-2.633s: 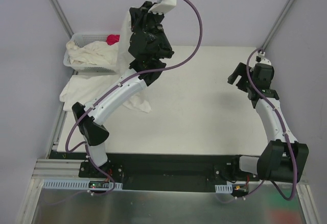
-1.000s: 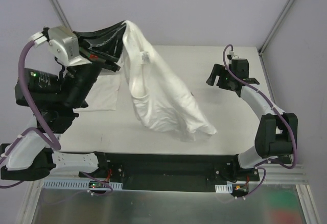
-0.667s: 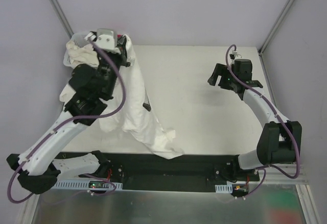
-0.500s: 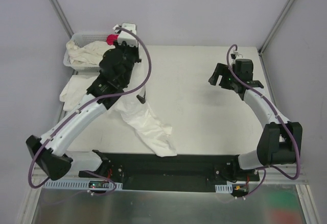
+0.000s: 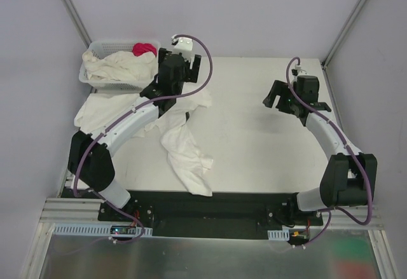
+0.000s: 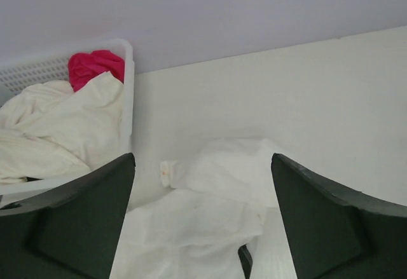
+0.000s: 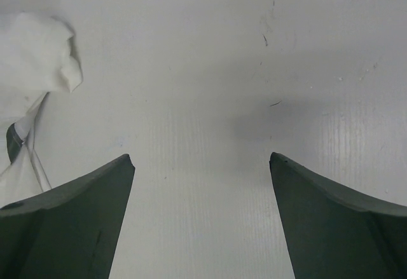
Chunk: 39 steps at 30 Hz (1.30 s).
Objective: Fold and stack the t-shirts
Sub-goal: Flatten out the tshirt
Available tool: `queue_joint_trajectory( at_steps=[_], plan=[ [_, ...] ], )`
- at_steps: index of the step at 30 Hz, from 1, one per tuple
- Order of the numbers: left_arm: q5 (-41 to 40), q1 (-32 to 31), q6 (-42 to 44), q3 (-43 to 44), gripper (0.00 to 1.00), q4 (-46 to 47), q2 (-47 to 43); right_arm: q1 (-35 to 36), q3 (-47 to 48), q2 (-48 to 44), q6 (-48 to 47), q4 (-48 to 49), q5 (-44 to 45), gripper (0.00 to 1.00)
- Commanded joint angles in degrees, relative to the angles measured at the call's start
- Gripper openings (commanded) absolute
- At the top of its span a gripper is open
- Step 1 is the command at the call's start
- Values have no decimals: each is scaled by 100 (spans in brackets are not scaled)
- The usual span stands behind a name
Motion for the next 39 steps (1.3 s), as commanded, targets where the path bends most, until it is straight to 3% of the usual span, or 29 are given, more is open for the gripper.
queue_joint_trajectory(
  at_steps=[1, 2, 9, 16, 22, 29, 39],
  plan=[
    [-50, 85, 86, 315, 94, 253, 266, -6, -4, -180, 175, 241, -379, 90],
    [-112, 85, 113, 306, 99, 236, 283, 55, -5, -154, 184, 285, -432, 90],
    [-1393, 93, -70, -273, 99, -26, -296, 662, 259, -127, 17, 83, -230, 89],
    [-2808, 93, -2018, -1670, 97, -739, -1367, 829, 215, -408, 88, 171, -319, 89],
    [-3609, 269, -3636, -2207, 95, -1888, -1492, 821, 154, -514, 53, 162, -283, 89],
    [-3610, 506, -5281, -2102, 94, -3540, -939, 742, 66, -742, -9, 145, -248, 89],
    [-2811, 1411, -6610, -1698, 95, -4307, -262, 443, -101, -971, 44, 144, -353, 88]
  ],
)
